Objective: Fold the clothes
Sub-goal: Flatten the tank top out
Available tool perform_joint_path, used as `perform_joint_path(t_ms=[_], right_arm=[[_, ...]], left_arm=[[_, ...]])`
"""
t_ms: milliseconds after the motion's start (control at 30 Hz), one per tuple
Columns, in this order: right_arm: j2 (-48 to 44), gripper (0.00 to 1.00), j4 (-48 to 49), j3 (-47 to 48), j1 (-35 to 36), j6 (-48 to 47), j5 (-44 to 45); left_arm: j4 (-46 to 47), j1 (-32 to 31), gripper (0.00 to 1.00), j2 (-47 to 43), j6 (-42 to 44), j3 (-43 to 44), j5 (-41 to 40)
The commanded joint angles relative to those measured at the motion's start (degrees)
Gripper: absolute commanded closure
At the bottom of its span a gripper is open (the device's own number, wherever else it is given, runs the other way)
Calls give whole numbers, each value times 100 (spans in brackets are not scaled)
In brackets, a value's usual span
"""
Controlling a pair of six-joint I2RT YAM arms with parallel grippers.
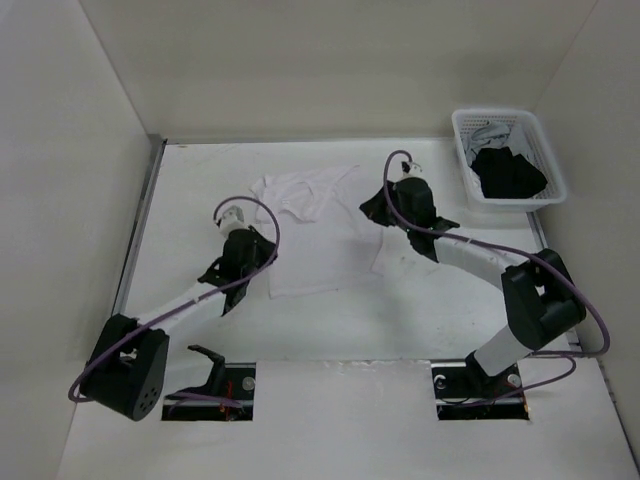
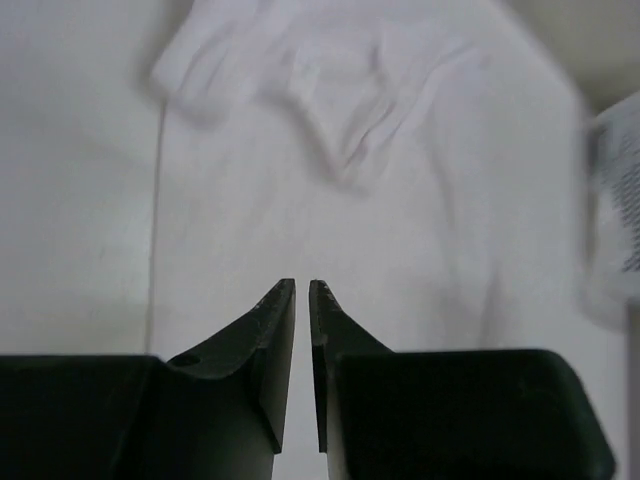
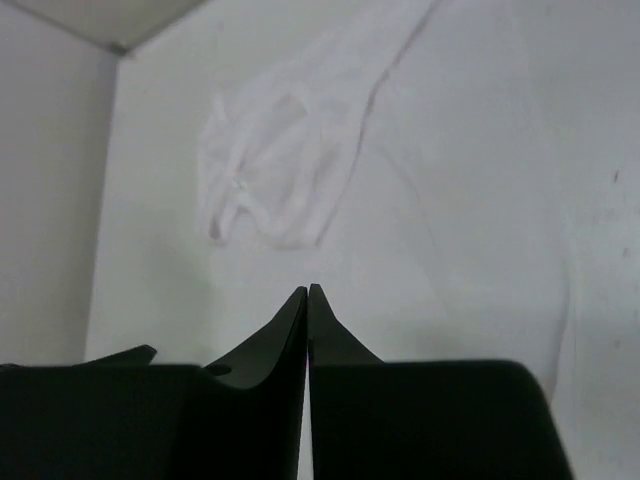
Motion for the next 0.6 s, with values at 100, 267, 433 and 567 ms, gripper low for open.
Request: perform_joint_path(t_ms=[100,267,433,567], right_arm=[[-362,92,-25,-310,287,-172,406],[-634,81,-79,-871,735,-427,668],[-871,70,-588,-1188,1033,-761,1115],[-1073,68,-668,-1443,1262,-875,1468]], left_arm=[[-2440,-879,84,-1188,-456,-649,-942],[-3243,-1012,68,-1551,-1106,-904,-1145],[-2787,-1038,67,-1121,-1248,-1036,-540],[-2743,-1082,70,-918,-1283,-1054,-416]])
